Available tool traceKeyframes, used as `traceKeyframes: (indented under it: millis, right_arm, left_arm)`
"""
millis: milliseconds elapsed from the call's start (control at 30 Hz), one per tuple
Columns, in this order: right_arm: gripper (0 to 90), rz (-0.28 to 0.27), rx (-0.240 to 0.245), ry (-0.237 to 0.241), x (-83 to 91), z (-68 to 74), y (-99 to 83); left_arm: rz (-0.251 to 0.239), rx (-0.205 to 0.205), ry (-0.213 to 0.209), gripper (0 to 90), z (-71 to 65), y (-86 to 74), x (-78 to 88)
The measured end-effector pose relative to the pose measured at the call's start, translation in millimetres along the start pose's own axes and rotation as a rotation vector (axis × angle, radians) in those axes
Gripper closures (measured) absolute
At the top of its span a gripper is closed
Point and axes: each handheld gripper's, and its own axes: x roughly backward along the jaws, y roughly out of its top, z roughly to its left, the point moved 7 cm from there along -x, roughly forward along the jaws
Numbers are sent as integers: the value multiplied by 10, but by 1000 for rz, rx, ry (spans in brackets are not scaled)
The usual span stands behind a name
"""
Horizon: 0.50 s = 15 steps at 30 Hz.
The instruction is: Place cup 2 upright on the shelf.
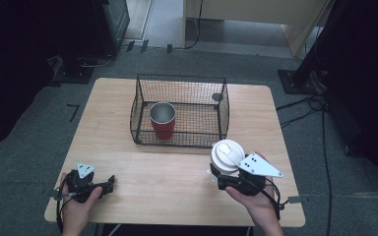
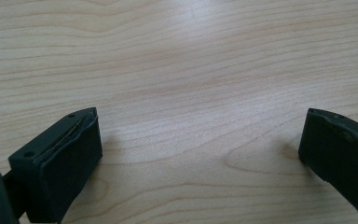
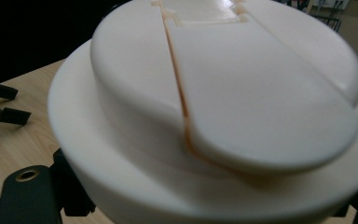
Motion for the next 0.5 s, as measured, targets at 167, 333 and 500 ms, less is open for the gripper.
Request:
traceKeyframes:
  millis: [167,333,500]
  right_arm:
    - [161,-7,-4,-7,-37,-14,93]
    - [161,-15,-5,-12,-55,-17,186]
    - [161,-25,-8,-16,-82,-23,260]
  left_arm:
    - [1,1,0,0,-1,2,-2]
    - [-1,-2,-4,0,-8,14,-14]
    - [3,-27,-22,0,-27,37,-35]
